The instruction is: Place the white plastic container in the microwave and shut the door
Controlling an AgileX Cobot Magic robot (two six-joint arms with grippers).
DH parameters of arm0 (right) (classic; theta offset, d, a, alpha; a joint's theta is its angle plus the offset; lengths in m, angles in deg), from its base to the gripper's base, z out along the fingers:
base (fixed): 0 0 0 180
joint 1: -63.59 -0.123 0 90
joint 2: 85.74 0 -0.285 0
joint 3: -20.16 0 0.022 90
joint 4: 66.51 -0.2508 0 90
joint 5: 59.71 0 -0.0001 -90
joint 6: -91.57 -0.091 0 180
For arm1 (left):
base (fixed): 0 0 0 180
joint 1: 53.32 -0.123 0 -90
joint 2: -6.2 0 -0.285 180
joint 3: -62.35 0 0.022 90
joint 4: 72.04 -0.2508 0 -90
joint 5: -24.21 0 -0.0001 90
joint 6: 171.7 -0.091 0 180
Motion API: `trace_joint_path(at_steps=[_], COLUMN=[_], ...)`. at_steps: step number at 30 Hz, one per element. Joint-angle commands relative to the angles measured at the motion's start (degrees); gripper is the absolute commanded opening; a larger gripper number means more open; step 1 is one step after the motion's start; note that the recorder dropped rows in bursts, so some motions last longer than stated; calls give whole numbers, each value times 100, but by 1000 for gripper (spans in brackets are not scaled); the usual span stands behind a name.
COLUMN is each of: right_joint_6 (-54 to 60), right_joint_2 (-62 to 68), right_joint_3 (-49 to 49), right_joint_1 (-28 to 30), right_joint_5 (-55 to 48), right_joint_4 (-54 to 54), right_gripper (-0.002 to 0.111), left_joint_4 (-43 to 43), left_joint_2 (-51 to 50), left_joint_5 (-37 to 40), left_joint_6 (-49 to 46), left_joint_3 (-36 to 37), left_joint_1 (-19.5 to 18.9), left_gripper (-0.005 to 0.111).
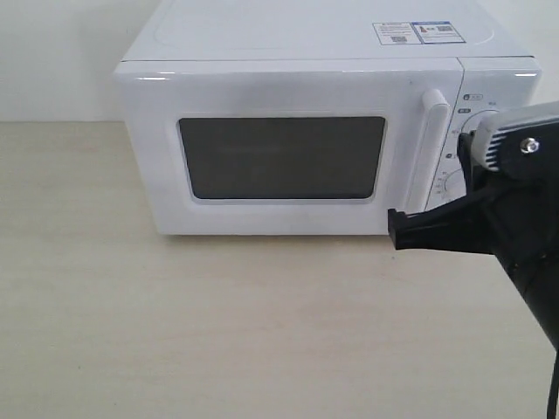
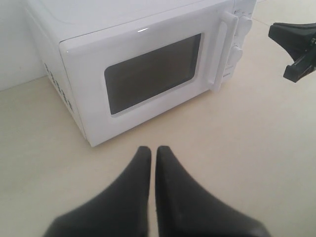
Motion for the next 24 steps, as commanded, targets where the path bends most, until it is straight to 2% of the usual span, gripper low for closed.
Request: trace_joint_path(at_steps=[1,6,13,19,22,24], right_joint_6=[107,620,1409,2084,2166,2233], right_joint_2=[-66,-532,-2078,-3181,-3521,-3589], right_joint_3=[21,21,21,21,21,21], right_joint_1=[188,1050,3091,4834,5381,5537], right_joint_5=[8,-1240,-3609,-4894,-5321,-5410], right_joint_4=[-605,-158,178,178,178,178], right_gripper=[0,0,0,0,0,0], left_joint_4=[-27,-27,-27,-27,-27,-27], left_joint_2=[43,43,43,43,43,43], left_joint_5=[-26,-26,-26,-26,-26,-26], left_joint_6=[55,55,55,55,55,55], left_joint_3=[22,22,22,22,22,22], left_joint_1=[21,21,21,21,21,21], left_gripper=[4,4,4,4,4,4])
